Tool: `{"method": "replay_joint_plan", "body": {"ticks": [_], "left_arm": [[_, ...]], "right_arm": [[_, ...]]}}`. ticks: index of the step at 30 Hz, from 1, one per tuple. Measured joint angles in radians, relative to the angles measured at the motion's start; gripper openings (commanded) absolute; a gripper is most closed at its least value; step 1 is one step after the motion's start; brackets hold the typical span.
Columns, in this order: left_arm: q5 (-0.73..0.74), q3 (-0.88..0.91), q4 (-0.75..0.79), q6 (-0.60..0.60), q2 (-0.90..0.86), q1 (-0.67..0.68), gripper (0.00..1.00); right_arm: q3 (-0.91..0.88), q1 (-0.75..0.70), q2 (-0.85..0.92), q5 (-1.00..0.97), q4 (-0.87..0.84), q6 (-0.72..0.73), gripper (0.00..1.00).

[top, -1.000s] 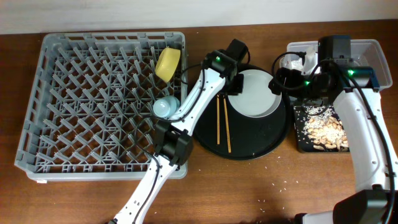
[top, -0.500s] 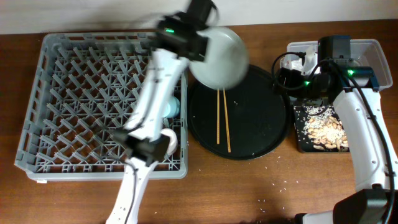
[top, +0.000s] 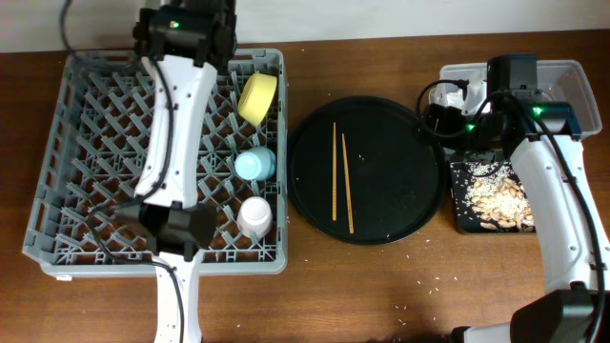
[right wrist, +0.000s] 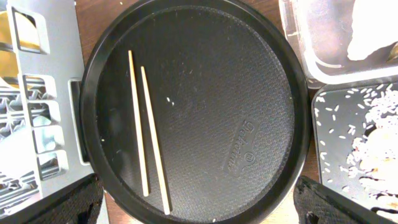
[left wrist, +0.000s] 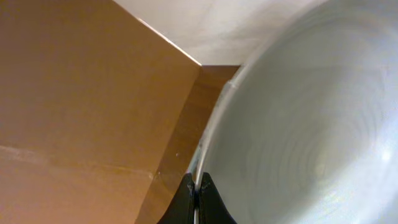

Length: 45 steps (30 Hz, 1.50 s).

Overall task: Sort waste into correct bins and load items into the dishwasher rack
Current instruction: 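Grasp the white plate with the left gripper and stand it in the rack, then grasp one chopstick with the left gripper and place it in the rack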

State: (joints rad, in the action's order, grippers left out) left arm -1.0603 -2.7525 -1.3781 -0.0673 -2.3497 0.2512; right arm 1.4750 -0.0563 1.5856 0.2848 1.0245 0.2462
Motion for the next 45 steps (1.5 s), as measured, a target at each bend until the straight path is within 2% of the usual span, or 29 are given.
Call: {"method": "replay_joint_plan", "body": {"ticks": [4,7,13,14,16,17,19,20,23,28,30,32,34,35,36,40,43,45], "left_arm": [[-0.014,0.212,0.170,0.004,-0.001,0.002,0.00],[-0.013,0.319,0.241,0.003,-0.001,0.002,0.00],[0.077,0.385,0.272,0.000,-0.001,0.011,0.00],[0.095,0.385,0.272,0.000,-0.001,0.011,0.06],[0.124,0.385,0.270,-0.004,-0.001,0.010,0.38],[0.149,0.385,0.267,0.002,-0.001,0.010,0.49],[0.177,0.386,0.263,0.003,-0.001,0.010,0.65],[0.197,0.387,0.261,0.003,-0.001,0.010,0.67],[0.297,0.385,0.248,0.004,-0.001,0.010,0.66],[0.509,0.378,0.072,0.005,0.056,0.066,0.69],[0.684,0.364,-0.015,0.003,0.134,0.174,0.67],[0.854,0.369,-0.019,-0.021,0.157,0.251,0.64],[0.954,0.428,0.024,-0.075,0.158,0.286,0.60],[0.988,0.504,0.079,-0.130,0.160,0.298,0.50],[1.006,0.564,0.118,-0.160,0.156,0.305,0.47],[1.035,0.813,0.339,-0.290,0.150,0.344,0.48],[1.043,0.892,0.433,-0.322,0.150,0.389,0.52],[1.046,0.905,0.441,-0.327,0.150,0.406,0.52]], "right_arm": [[0.000,0.000,0.000,0.000,-0.001,0.000,0.99],[0.000,0.000,0.000,0.000,0.000,0.000,0.99],[0.000,0.000,0.001,0.000,0.000,0.000,0.99],[0.000,0.000,0.001,0.000,0.000,0.000,0.98],[0.000,0.000,0.001,0.000,0.000,0.001,0.99],[0.000,0.000,0.001,0.000,0.000,0.001,0.98],[0.000,0.000,0.001,0.000,0.000,0.000,0.98],[0.000,0.000,0.002,0.000,0.000,0.000,0.98],[0.000,0.000,0.002,0.000,0.000,0.000,0.98],[-0.001,0.000,0.002,0.000,-0.001,0.000,0.98],[-0.001,0.000,0.002,0.000,0.000,0.001,0.99],[-0.001,0.000,0.002,0.000,0.000,0.000,0.98],[-0.001,0.000,0.002,0.000,-0.001,0.001,0.98],[-0.001,0.000,0.002,0.000,0.000,0.000,0.99],[-0.001,0.000,0.002,0.000,-0.001,0.001,0.99],[-0.001,0.000,0.002,0.000,-0.001,0.000,0.98],[-0.002,0.000,0.002,0.000,0.000,0.000,0.99],[-0.002,0.000,0.002,0.000,0.000,0.000,0.98]]}}
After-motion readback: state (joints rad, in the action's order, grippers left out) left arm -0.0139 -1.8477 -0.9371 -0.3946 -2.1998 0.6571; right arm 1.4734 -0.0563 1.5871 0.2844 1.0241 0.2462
